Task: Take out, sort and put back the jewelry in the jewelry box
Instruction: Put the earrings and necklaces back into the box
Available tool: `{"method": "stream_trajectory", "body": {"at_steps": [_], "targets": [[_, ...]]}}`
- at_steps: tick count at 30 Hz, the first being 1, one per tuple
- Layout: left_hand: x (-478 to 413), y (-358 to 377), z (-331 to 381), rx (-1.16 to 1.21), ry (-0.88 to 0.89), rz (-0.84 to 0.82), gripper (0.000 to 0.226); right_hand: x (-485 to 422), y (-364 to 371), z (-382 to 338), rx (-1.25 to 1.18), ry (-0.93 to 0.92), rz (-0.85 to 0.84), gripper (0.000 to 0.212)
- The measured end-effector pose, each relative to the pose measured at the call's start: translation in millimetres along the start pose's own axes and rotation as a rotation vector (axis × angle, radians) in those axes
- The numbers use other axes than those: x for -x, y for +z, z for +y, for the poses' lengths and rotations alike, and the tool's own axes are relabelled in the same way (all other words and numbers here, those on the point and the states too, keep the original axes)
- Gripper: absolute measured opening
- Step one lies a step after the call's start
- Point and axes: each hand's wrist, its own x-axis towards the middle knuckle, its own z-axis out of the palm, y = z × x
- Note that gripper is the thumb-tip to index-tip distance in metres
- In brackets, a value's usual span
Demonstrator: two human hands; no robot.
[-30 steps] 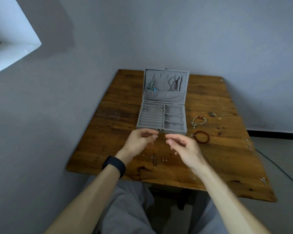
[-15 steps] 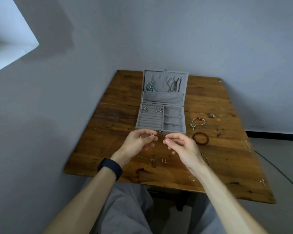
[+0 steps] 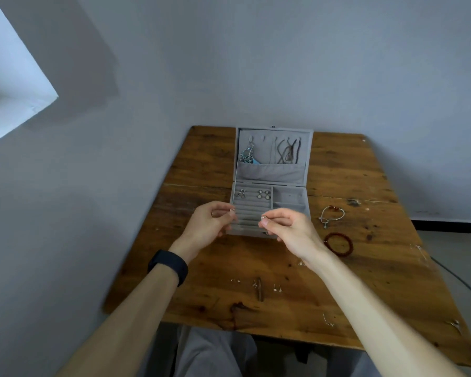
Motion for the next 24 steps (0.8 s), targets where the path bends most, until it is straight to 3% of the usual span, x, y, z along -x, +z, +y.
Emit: {"method": "stream_trajectory", "body": {"at_steps": [6,24], "targets": [[-46.7,-9.6,-6.4,-0.171,0.060,0.016,0.015,-48.7,11.9,-7.2,0.215,-0.045,-0.004,0.017],[-64.0,-15.8,-25.4,-0.066,0.035,0.001,0.025,-86.7,16.9,8.9,0.439,-0.120,-0.102,0.020]]}}
